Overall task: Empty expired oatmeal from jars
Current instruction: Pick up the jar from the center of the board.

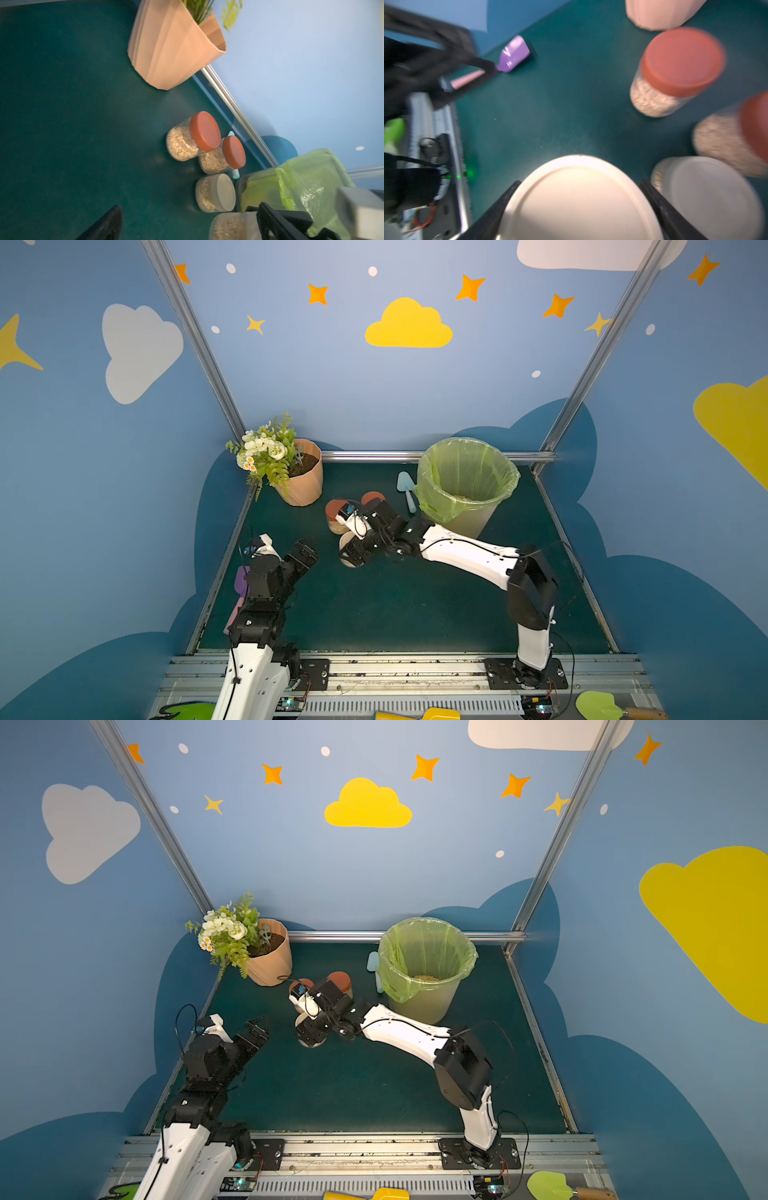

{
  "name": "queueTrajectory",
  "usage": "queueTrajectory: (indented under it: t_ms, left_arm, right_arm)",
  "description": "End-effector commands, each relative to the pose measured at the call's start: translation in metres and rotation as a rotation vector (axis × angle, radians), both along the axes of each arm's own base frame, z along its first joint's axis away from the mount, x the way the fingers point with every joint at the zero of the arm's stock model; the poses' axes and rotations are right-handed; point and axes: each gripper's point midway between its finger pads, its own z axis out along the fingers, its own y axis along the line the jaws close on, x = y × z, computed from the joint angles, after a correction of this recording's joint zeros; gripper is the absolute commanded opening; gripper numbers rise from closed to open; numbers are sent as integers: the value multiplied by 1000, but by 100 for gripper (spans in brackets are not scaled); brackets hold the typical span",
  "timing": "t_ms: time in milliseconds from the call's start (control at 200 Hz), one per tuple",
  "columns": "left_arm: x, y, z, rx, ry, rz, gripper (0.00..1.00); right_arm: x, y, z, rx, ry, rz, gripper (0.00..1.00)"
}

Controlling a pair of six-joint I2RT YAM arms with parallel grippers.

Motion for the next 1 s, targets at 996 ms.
queueTrajectory:
  t_ms: [996]
  left_arm:
    - [-1, -232, 56, 568, -598, -826, 100]
  right_arm:
    - [18, -127, 80, 128, 416, -232, 41]
